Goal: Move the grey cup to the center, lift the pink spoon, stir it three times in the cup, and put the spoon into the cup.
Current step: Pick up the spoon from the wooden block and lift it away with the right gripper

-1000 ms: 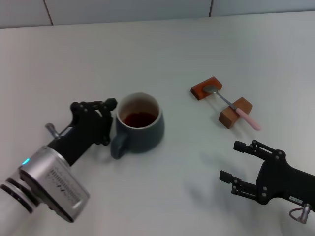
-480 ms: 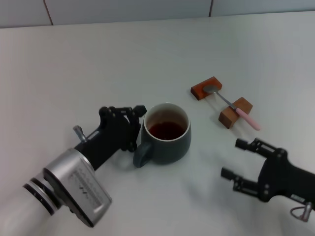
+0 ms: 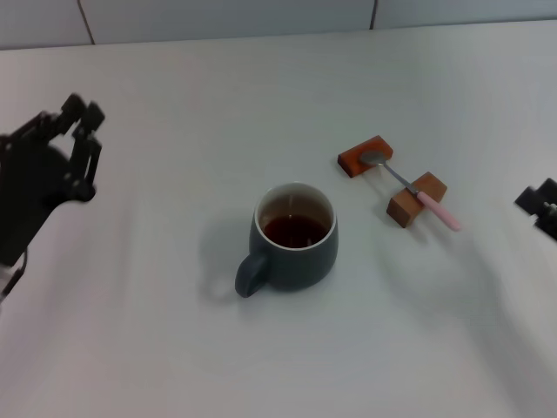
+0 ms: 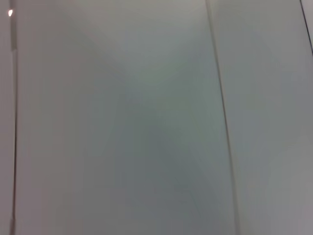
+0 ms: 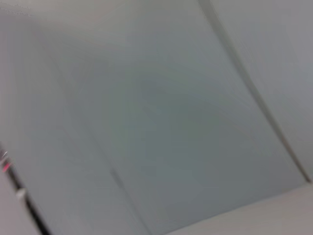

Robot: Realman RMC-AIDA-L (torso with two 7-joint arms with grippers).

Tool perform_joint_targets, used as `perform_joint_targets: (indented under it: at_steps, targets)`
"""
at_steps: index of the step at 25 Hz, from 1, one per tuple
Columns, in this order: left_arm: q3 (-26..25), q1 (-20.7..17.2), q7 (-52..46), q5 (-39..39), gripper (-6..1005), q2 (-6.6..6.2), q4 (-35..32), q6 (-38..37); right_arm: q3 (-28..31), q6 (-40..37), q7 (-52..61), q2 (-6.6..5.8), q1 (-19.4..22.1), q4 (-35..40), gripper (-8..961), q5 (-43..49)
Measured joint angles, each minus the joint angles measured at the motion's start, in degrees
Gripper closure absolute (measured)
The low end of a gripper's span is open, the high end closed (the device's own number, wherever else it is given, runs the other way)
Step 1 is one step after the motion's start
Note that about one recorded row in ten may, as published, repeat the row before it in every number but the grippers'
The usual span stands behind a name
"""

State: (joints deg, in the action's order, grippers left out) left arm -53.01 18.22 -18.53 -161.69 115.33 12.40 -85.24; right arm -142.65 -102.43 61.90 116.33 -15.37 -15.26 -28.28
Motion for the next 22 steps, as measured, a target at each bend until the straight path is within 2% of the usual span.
perform_joint_targets:
  at_steps: [1,3,8,9,12,18,22]
  targets:
    - [0.2,0.6,-2.9,-0.9,898,-0.29,-1.9,-1.3,0.5,0.5,3.2,-0.17,0.0,-0.4,166,-0.1]
    - [1.0,1.4,-6.7,-2.9,824,-0.64,-5.9,-4.5,0.7,1.8,8.4,-0.51,-0.3,-0.9,166,-0.1]
    - [9.9,1.4,-2.5,-3.9,638,-0.78,-10.7,-9.2,-0.9,7.1,16.2,-1.01,-1.7,-1.2,166,0.4]
    - [12.1,1.2,-0.3,-3.9,601,-0.47,-11.7,-10.3,-1.5,8.0,16.8,-1.02,-2.0,-1.1,166,0.6]
    - [14.3,0.6,2.6,-3.9,487,0.32,-13.4,-11.3,-3.0,9.2,17.2,-0.94,-2.7,-0.7,166,0.7]
    - [18.1,1.1,6.2,-3.9,340,2.72,-18.5,-10.4,-5.7,10.8,17.9,-0.61,-4.2,0.3,165,0.7]
    - [20.2,1.5,7.5,-3.9,242,3.20,-18.0,-7.8,-7.2,13.2,18.1,-0.48,-5.1,1.6,171,0.8]
